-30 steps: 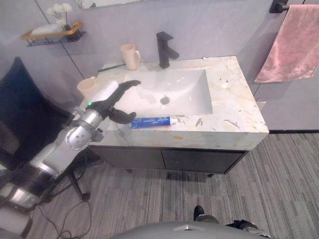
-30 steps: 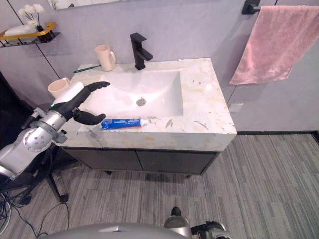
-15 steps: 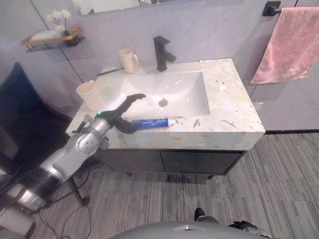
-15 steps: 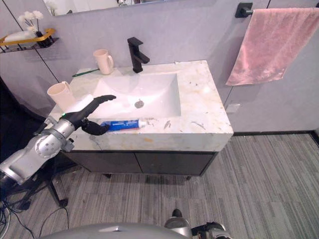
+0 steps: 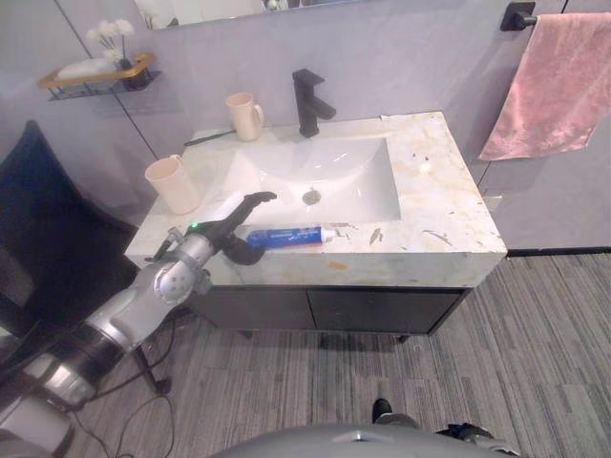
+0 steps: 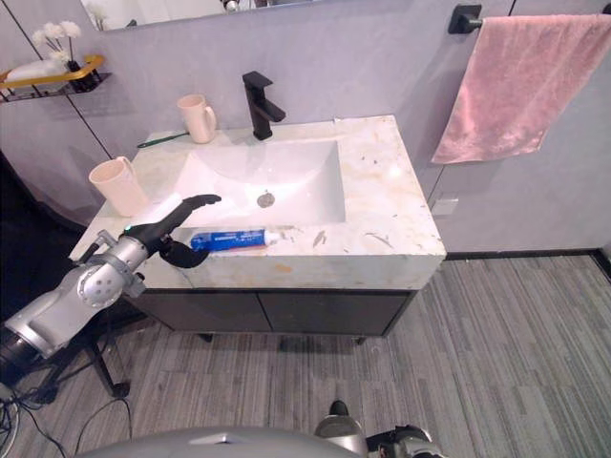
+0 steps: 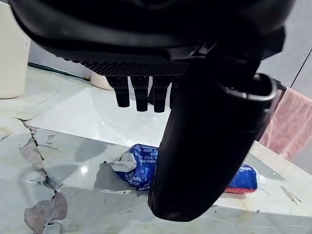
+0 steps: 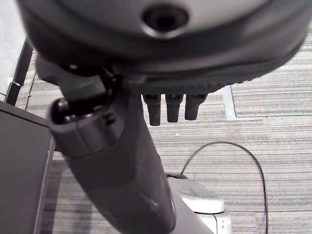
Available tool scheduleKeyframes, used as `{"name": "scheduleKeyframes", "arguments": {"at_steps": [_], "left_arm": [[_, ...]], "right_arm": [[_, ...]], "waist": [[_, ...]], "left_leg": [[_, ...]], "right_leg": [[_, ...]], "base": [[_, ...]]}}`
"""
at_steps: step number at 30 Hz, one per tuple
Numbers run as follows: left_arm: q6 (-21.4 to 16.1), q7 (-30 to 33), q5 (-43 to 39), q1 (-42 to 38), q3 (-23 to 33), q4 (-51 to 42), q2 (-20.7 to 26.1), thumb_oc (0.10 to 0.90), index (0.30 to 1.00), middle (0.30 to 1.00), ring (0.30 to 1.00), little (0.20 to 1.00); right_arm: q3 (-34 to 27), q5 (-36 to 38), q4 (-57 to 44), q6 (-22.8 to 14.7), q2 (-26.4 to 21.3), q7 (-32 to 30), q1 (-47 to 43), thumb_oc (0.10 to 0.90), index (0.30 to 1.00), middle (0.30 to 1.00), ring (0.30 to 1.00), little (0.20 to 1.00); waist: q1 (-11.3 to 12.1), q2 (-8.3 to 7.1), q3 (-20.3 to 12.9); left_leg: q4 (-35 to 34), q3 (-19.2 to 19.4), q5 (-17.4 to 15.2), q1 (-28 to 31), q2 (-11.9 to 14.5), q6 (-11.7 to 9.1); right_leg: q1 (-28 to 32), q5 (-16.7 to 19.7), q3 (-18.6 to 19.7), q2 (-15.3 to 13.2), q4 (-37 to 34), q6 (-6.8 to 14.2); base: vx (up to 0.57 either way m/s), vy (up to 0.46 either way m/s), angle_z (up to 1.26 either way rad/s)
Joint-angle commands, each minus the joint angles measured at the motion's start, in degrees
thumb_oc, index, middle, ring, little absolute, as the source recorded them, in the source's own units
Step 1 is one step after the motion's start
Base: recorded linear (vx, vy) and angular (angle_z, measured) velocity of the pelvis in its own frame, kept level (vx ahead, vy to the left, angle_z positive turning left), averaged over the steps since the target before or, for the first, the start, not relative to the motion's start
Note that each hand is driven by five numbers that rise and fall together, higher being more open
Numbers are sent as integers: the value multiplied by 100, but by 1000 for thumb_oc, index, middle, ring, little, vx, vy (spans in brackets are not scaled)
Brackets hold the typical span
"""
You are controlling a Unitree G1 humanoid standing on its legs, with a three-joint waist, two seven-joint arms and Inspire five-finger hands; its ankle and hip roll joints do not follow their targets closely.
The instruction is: Organize the bathroom.
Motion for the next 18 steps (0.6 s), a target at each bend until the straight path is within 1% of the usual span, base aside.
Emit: {"name": "scheduleKeyframes", "arguments": {"at_steps": [1, 7, 10, 11, 12, 13, 14, 15, 16, 17, 18], "left_arm": [[-98, 440, 411, -1024, 309, 37, 93, 800, 900, 900, 900, 900], [1, 628, 523, -1061, 288, 149, 82, 800, 900, 900, 900, 900], [-49, 619, 486, -1053, 332, 197, 70, 800, 900, 900, 900, 900], [-31, 592, 483, -1050, 338, 193, 72, 764, 846, 846, 846, 846], [-20, 578, 479, -1049, 336, 193, 72, 764, 846, 846, 846, 846], [17, 542, 506, -1049, 321, 208, 65, 709, 764, 764, 764, 764], [33, 510, 521, -1050, 313, 224, 62, 701, 752, 752, 752, 752], [56, 446, 542, -1053, 297, 250, 57, 670, 705, 705, 705, 705], [105, 388, 589, -1051, 293, 255, 43, 596, 594, 594, 594, 594], [158, 330, 626, -1050, 276, 266, 43, 554, 531, 531, 531, 531], [199, 302, 639, -1059, 245, 279, 46, 532, 498, 498, 498, 498]], "right_arm": [[141, 103, 222, 0, 85, -59, -370, 800, 900, 900, 900, 900], [153, 127, 218, 6, 90, -62, -353, 800, 900, 900, 900, 900], [139, 158, 213, 3, 103, -77, -338, 800, 900, 900, 900, 900], [138, 163, 213, 1, 104, -76, -336, 800, 900, 900, 900, 900], [137, 167, 210, 3, 104, -75, -335, 800, 900, 900, 900, 900], [136, 193, 208, -3, 107, -86, -329, 800, 900, 900, 900, 900], [137, 197, 206, -8, 108, -88, -324, 800, 900, 900, 900, 900], [127, 191, 208, -10, 109, -90, -323, 800, 900, 900, 900, 900], [117, 190, 204, -8, 105, -91, -324, 800, 900, 900, 900, 900], [114, 195, 195, -7, 100, -87, -321, 800, 900, 900, 900, 900], [116, 204, 191, -7, 100, -89, -319, 800, 900, 900, 900, 900]], "waist": [[-49, -155, -54], [-60, -158, -61], [-66, -155, -57], [-68, -153, -55], [-70, -151, -52], [-74, -149, -50], [-77, -147, -50], [-82, -143, -50], [-91, -139, -45], [-97, -138, -43], [-105, -134, -41]], "left_leg": [[461, 661, -375, -193, -314, 406], [452, 668, -372, -195, -316, 409], [461, 673, -369, -203, -317, 404], [464, 677, -368, -206, -314, 402], [467, 679, -368, -208, -313, 402], [474, 686, -370, -208, -311, 401], [477, 689, -372, -210, -310, 400], [476, 694, -376, -207, -311, 401], [476, 694, -377, -204, -313, 405], [479, 696, -380, -205, -315, 409], [480, 699, -383, -206, -315, 408]], "right_leg": [[61, -1314, 469, 144, 723, 234], [59, -1309, 474, 144, 713, 236], [58, -1302, 481, 146, 709, 234], [55, -1300, 484, 146, 712, 234], [53, -1300, 484, 146, 715, 234], [54, -1303, 482, 143, 720, 234], [52, -1305, 480, 140, 722, 235], [49, -1307, 479, 139, 726, 236], [46, -1311, 489, 141, 734, 234], [44, -1313, 493, 140, 735, 236], [41, -1315, 494, 139, 740, 240]], "base": [[0, 0, 0], [0, 0, 0], [0, 0, 0], [0, 0, 0], [0, 0, 0], [0, 0, 0], [0, 0, 0], [0, 0, 0], [0, 0, 0], [0, 0, 0], [0, 0, 0]]}}
